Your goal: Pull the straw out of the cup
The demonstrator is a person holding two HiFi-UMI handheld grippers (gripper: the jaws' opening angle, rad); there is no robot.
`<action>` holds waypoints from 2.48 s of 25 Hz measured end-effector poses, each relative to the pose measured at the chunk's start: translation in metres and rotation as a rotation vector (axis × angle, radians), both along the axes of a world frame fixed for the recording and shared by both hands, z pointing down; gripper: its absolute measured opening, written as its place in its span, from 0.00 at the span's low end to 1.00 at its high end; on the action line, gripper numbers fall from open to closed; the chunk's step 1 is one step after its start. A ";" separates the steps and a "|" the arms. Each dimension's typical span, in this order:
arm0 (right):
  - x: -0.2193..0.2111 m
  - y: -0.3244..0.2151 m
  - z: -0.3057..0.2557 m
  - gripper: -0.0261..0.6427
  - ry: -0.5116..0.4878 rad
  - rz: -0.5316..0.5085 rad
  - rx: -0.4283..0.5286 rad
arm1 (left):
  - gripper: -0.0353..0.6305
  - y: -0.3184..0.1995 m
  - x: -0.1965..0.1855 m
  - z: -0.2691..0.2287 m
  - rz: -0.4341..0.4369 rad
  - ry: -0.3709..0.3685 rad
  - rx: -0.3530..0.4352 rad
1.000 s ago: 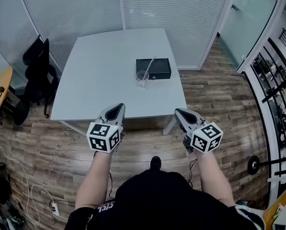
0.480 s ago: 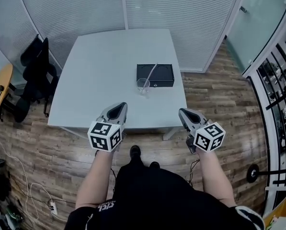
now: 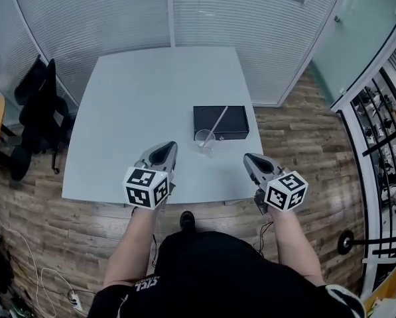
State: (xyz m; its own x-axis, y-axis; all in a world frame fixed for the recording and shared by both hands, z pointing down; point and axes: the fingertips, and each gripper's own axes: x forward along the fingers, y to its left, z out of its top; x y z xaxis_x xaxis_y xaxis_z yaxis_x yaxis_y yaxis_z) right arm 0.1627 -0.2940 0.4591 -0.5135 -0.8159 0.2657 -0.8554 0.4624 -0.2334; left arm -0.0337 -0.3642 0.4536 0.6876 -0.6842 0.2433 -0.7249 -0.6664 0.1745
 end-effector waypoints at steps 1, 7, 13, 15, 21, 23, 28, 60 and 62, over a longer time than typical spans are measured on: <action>-0.006 -0.008 0.001 0.05 0.007 -0.004 -0.003 | 0.06 -0.009 -0.002 0.000 0.005 0.003 -0.001; -0.038 -0.040 0.009 0.05 0.041 -0.046 -0.013 | 0.06 -0.050 -0.006 0.012 0.037 0.005 -0.029; -0.024 -0.060 0.026 0.05 0.033 -0.038 -0.065 | 0.06 -0.069 0.007 0.024 0.053 -0.006 -0.059; -0.019 -0.069 0.031 0.05 0.026 -0.035 -0.075 | 0.06 -0.076 0.011 0.029 0.048 -0.010 -0.077; -0.009 -0.095 0.058 0.06 0.019 -0.056 -0.134 | 0.06 -0.091 0.023 0.052 0.034 -0.031 -0.134; -0.008 -0.106 0.065 0.07 0.017 -0.067 -0.146 | 0.06 -0.095 0.027 0.062 0.029 -0.035 -0.156; -0.006 -0.127 0.086 0.14 -0.004 -0.090 -0.183 | 0.06 -0.100 0.033 0.089 0.024 -0.043 -0.211; -0.053 -0.188 0.189 0.34 -0.037 -0.117 -0.357 | 0.06 -0.090 0.003 0.143 -0.028 -0.041 -0.322; -0.051 -0.191 0.189 0.33 -0.037 -0.112 -0.348 | 0.06 -0.091 0.005 0.139 -0.029 -0.041 -0.316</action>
State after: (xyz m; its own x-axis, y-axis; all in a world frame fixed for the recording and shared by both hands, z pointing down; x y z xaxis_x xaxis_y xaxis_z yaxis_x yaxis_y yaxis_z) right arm 0.1114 -0.4851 0.6478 -0.6092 -0.6178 0.4972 -0.7919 0.4401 -0.4234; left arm -0.0286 -0.4549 0.5929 0.6538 -0.5896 0.4743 -0.7538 -0.5624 0.3398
